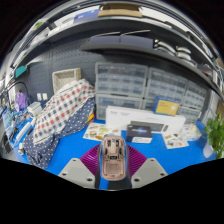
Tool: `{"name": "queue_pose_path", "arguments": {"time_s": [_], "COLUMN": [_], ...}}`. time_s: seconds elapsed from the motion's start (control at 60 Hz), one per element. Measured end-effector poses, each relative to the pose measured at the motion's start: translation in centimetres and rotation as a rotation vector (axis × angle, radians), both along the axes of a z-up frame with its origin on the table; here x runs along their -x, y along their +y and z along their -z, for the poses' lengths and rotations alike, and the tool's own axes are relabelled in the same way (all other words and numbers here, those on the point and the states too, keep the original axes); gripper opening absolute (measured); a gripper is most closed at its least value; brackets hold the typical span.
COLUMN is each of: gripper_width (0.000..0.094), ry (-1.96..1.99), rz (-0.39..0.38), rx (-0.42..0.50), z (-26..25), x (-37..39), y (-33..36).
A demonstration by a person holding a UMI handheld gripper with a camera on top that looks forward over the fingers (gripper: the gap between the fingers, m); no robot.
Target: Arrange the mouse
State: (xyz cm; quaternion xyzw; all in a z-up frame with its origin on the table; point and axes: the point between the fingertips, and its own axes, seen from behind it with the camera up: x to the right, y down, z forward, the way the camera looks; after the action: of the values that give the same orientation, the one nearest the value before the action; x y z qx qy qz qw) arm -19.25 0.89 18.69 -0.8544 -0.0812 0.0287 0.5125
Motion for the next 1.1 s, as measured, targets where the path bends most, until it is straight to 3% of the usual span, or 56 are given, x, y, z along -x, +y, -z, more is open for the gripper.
{"name": "queue_pose_path", "arguments": {"time_s": [0.15, 0.5, 0.65, 0.7, 0.95, 1.033, 1.1], "gripper_width": [0.0363, 0.0360, 0.0371, 0.0374, 0.0485, 0.0736, 0.0785], "ry": [0.001, 0.081, 0.081, 0.064, 0.051, 0.083, 0.061], "rz": [0.034, 0.112, 0.104, 0.103, 0.144, 0.118, 0.144], "rx": [-0.014, 0.229, 0.289, 0.259, 0.218, 0.234, 0.237], "z": [-0.6, 15.6, 20.0, 20.1, 20.0, 19.8, 19.3], "x": [-7.2, -13.6, -13.2, -13.2, -13.5, -12.5, -13.0], "y": [-2.0, -4.6, -5.7, -5.7, -5.7, -5.8, -5.8]}}
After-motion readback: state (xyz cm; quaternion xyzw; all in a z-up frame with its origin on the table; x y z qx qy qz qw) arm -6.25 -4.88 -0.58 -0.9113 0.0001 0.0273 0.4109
